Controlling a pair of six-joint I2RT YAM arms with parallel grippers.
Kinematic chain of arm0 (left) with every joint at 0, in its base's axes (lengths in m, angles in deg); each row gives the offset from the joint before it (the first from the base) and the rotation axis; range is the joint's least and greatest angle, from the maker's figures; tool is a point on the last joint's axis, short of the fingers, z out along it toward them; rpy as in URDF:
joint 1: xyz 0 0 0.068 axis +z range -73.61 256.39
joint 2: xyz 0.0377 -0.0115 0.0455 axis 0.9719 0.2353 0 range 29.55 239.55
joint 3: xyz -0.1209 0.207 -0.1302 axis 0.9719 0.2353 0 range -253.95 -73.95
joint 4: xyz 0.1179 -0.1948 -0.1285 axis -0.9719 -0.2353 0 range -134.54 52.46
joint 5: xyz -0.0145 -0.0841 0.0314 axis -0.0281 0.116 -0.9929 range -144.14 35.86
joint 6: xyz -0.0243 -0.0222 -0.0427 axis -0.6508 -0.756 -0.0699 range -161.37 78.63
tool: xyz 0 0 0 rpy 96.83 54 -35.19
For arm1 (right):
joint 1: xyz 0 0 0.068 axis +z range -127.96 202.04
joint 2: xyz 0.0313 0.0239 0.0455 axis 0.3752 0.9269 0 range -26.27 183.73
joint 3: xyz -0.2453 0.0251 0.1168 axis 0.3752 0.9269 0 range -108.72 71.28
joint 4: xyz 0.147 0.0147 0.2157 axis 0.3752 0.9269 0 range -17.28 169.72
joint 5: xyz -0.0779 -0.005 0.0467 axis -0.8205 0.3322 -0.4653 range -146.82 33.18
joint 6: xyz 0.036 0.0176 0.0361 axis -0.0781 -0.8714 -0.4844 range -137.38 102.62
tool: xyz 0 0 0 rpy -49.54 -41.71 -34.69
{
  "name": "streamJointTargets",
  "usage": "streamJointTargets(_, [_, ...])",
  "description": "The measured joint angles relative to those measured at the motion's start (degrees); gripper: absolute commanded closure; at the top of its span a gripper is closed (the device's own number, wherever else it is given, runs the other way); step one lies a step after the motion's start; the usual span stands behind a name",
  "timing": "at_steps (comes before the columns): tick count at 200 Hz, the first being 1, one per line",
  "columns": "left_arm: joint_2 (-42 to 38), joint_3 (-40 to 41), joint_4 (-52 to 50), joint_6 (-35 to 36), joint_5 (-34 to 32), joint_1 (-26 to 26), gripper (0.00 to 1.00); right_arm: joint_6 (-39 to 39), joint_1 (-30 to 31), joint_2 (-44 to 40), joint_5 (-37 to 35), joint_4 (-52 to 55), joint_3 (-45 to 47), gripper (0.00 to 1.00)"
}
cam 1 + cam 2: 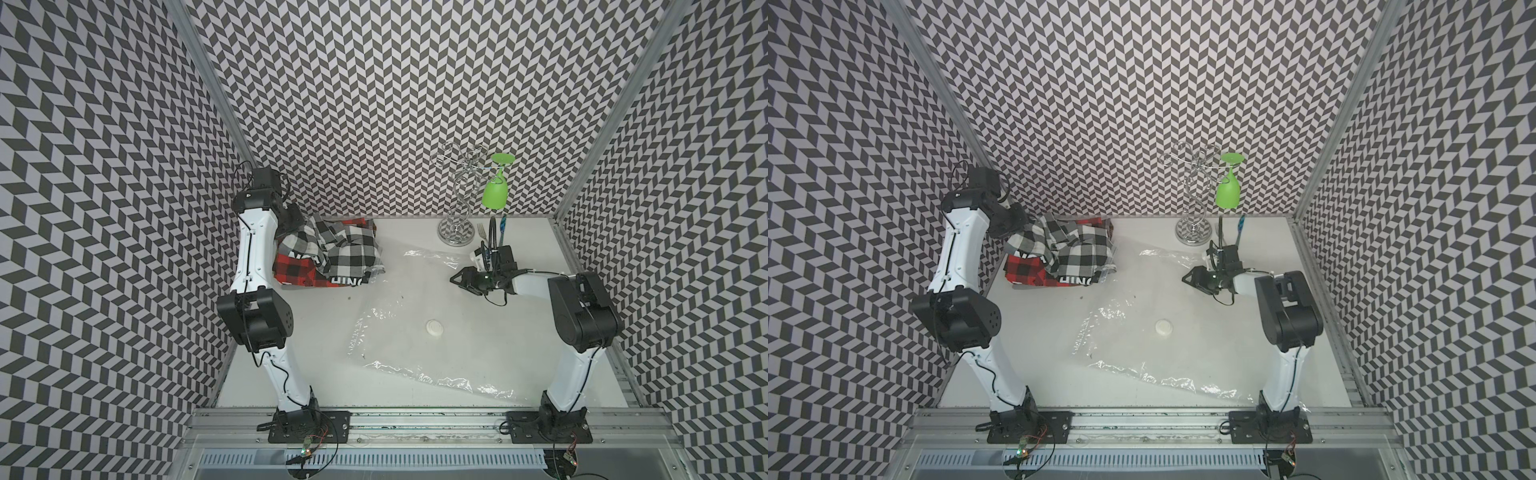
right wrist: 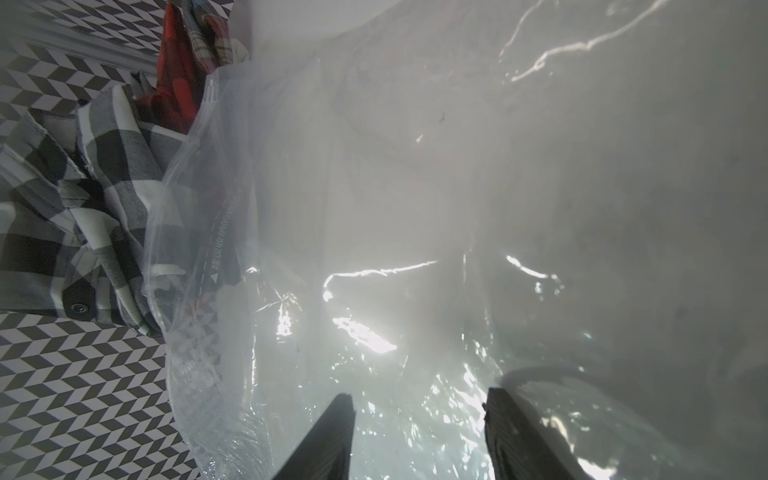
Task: Take the shirt out of the vacuum bag
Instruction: Place the shirt at the corner of the board.
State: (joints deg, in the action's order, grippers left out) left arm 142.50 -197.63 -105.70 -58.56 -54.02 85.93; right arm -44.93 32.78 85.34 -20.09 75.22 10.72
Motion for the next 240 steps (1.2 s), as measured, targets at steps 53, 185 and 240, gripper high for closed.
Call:
streamJointTargets(53, [2.78,6.29,2.19,1.66,-8.83,0.04,0.54,0.09,-0.11,0.02,-0.02,0.0,0.0,0.46])
streamJointTargets(185, [-1.84,4.46,9.7,4.07,-26.45,-0.28,0.01,0.13,-0.15,0.07,-0.35,0.33,-0.15,0.46])
streamJointTargets(240, [-14.62,16.44,16.09,1.92,-13.44,-7.02,0.01,0.35,-0.5,-0.22,-1.51,0.48,-0.11,0.46])
